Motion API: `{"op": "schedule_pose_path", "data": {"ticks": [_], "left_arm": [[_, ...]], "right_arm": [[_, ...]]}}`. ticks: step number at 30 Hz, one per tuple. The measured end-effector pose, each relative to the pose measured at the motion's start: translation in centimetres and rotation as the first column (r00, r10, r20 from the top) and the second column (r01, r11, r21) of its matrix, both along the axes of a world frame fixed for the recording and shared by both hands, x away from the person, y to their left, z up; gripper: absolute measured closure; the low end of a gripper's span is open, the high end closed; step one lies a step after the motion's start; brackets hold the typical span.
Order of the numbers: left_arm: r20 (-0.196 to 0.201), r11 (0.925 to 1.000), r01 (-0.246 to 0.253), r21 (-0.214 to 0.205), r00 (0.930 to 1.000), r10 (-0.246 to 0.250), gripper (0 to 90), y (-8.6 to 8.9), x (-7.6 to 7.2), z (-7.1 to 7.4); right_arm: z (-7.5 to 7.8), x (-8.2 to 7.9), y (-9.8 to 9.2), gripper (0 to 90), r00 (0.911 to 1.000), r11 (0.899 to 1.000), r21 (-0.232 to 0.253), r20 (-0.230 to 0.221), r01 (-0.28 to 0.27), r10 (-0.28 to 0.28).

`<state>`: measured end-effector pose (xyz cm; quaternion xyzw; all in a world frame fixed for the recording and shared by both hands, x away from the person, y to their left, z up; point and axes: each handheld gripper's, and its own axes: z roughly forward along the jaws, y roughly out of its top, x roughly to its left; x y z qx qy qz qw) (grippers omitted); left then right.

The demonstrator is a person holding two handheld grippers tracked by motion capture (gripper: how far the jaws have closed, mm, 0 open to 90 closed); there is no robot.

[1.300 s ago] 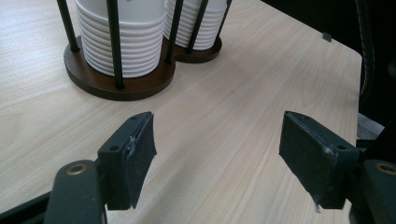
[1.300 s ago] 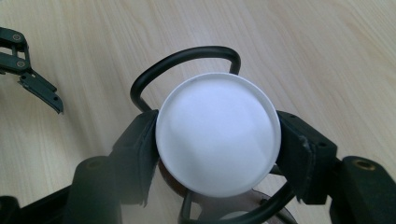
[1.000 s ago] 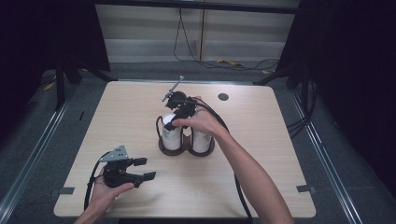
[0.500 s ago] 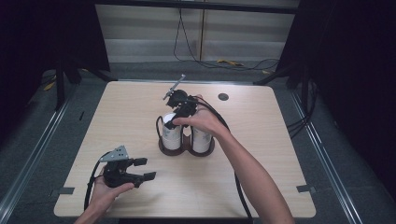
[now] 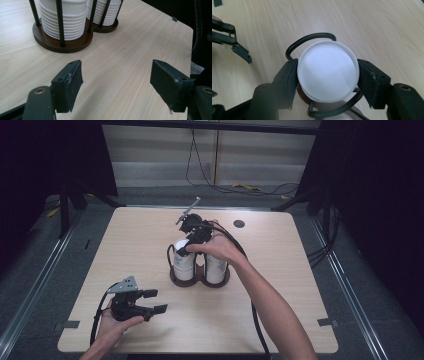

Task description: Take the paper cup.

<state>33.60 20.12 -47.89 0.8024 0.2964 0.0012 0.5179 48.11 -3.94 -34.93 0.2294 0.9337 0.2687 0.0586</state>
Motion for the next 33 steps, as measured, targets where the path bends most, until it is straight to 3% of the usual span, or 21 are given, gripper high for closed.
{"op": "schedule_pose_path", "data": {"ticks": [11, 33], "left_arm": [[0.001, 0.9999, 0.01, 0.002, 0.9999, -0.01, 25.0, -0.1, -0.1, 0.0], [-0.008, 1.0, 0.009, 0.002, 0.9999, -0.009, 24.3, -0.1, 0.0, 0.0]], "right_arm": [[0.7, -0.1, 0.0, 37.7, 1.0, 1.0, 0.001, 0.001, 0.007, -0.007], [2.4, -0.4, -1.0, 38.3, 0.9995, 0.995, 0.102, 0.031, 0.006, -0.01]]}}
